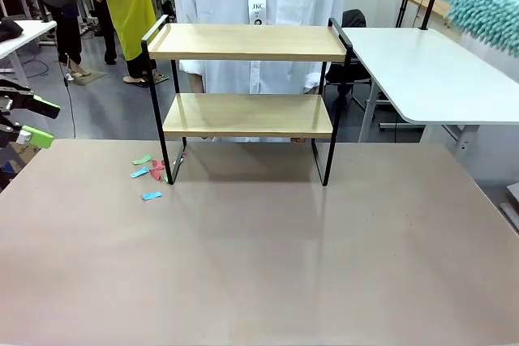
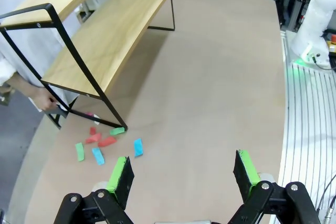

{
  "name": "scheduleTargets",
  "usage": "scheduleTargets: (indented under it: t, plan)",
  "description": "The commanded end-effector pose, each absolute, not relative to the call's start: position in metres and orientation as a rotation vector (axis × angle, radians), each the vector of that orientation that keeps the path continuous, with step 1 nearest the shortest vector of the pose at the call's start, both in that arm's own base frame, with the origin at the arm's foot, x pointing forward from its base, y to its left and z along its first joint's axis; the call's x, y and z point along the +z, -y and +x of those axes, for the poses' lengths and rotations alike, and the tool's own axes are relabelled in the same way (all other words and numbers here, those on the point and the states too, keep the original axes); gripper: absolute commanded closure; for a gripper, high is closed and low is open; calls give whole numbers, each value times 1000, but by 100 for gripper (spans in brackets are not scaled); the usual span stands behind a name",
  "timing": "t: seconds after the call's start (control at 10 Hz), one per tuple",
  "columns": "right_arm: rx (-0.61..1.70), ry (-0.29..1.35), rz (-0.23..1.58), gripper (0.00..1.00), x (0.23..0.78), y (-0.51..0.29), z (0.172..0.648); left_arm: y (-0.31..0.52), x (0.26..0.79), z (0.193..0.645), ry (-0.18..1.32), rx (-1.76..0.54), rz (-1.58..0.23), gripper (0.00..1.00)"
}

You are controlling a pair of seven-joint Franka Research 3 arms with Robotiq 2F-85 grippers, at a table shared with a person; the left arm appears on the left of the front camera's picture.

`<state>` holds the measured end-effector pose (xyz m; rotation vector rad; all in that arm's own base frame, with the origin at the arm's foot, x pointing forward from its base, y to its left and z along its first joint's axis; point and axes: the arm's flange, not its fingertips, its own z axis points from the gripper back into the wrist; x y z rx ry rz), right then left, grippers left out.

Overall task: Clean the shelf.
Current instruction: Hand the Duster back to the human.

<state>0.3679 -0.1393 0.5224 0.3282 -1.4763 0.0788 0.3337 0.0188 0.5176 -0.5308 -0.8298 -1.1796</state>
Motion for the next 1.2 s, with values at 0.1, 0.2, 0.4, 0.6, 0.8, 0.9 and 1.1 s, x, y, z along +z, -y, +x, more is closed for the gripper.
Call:
scheduleTargets:
  t: [0.1, 0.2, 0.4, 0.6, 0.8, 0.9, 1.1]
  plan:
    - [20, 1436, 327, 84, 479, 126, 374, -18, 517, 336, 862, -1193, -546, 0]
    - [14, 1418, 327, 84, 462, 122, 370, -18, 517, 336, 862, -1193, -546, 0]
    - [5, 1377, 333, 84, 425, 111, 367, -18, 517, 336, 862, -1193, -546, 0]
    - [8, 1344, 337, 84, 400, 103, 364, -18, 517, 336, 862, -1193, -546, 0]
    - [70, 1370, 383, 84, 396, 98, 363, -18, 517, 336, 862, -1193, -546, 0]
    - [13, 1309, 370, 84, 411, 115, 388, -18, 517, 336, 862, -1193, -546, 0]
    - [13, 1309, 370, 84, 411, 115, 388, -18, 517, 336, 862, -1193, -546, 0]
